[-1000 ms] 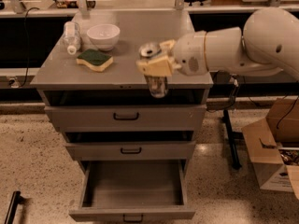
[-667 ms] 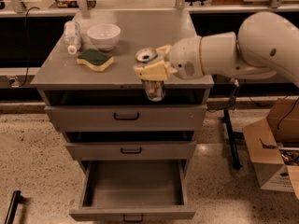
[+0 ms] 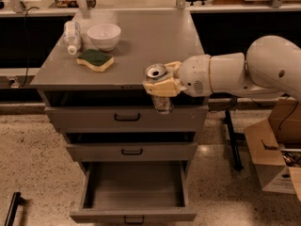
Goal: Place redbull can into bottom drawer
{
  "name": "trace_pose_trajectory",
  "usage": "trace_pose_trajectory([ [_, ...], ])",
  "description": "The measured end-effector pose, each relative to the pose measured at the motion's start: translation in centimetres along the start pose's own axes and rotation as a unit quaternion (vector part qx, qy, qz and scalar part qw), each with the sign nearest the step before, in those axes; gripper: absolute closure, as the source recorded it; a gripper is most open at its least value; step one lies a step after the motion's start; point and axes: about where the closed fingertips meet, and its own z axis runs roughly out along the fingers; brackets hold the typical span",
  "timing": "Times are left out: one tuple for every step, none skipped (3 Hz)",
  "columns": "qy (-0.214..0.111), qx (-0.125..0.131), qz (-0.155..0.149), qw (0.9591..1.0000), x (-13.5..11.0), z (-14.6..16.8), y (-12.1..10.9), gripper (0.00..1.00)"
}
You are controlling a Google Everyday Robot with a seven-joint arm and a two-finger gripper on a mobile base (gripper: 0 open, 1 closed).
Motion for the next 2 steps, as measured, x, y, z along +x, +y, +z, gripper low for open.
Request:
trace_pose_trajectory([
  [0.0,-0.001,0.001,1.0,-0.1,0.1,0.1,1.0],
  [-0.013,-0.019,0.024,0.9995,1.8,1.2,0.4,1.0],
])
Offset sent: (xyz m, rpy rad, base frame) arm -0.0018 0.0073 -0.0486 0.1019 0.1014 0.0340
